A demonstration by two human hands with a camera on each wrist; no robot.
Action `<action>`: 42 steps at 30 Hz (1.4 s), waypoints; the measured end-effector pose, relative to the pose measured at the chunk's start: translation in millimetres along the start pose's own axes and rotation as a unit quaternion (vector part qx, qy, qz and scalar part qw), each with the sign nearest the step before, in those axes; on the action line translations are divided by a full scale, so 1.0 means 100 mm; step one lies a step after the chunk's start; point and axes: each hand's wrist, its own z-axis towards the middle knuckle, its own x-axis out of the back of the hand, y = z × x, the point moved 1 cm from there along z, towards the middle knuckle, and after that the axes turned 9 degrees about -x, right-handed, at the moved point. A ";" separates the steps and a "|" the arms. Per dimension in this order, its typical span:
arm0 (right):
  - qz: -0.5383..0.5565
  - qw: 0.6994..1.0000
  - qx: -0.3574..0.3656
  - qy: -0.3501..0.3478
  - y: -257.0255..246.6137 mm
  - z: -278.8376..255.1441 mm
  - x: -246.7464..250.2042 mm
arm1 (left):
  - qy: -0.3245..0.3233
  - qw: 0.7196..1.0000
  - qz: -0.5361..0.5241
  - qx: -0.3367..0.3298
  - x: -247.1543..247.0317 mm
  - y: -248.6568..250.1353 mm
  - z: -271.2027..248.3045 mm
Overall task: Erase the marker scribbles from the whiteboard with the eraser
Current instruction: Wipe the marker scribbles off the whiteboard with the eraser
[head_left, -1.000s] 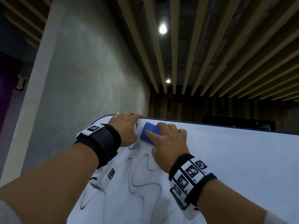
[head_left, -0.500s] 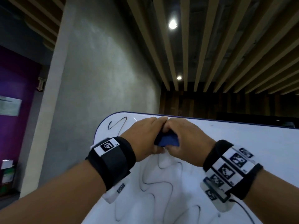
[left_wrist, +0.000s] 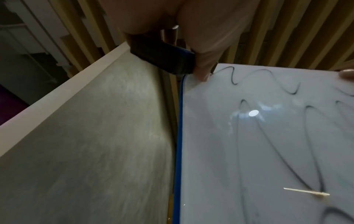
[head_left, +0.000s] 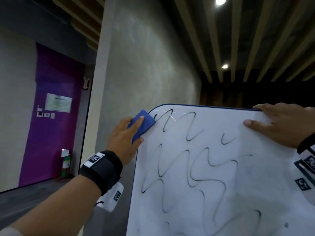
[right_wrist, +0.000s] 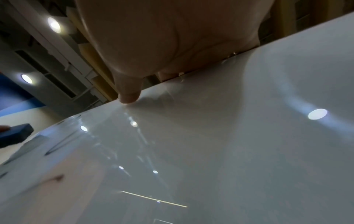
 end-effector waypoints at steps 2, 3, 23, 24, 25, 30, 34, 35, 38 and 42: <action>0.004 1.000 0.010 0.006 0.01 0.00 -0.03 | 0.009 1.000 -0.005 -0.017 -0.12 0.00 -0.08; 0.008 1.000 0.014 0.011 0.01 0.00 -0.03 | 0.008 1.000 -0.008 -0.027 -0.17 0.02 -0.13; -0.007 0.999 0.003 0.046 -0.06 -0.10 0.02 | 0.033 0.996 0.002 -0.082 -0.19 0.14 0.13; -0.006 0.999 0.001 0.048 -0.04 -0.11 0.01 | 0.040 0.993 0.002 -0.108 -0.20 0.27 0.27; -0.002 0.999 0.001 0.051 -0.04 -0.11 0.00 | 0.046 0.990 0.003 -0.132 -0.22 0.40 0.37; 0.012 0.998 0.012 0.068 -0.03 -0.11 -0.02 | 0.048 0.989 0.005 -0.139 -0.23 0.35 0.28; 0.013 0.997 0.011 0.073 -0.02 -0.10 -0.05 | 0.047 0.998 -0.006 -0.039 -0.25 -0.01 -0.03; 0.011 0.997 0.009 0.073 -0.03 -0.10 -0.04 | 0.049 0.998 -0.009 -0.035 -0.26 0.03 -0.02; 0.007 0.998 0.006 0.069 -0.04 -0.09 -0.03 | 0.050 0.993 -0.013 -0.106 -0.33 0.36 0.08; 0.016 0.997 0.008 0.069 -0.02 -0.07 -0.05 | 0.057 0.996 -0.015 -0.067 -0.34 0.24 0.05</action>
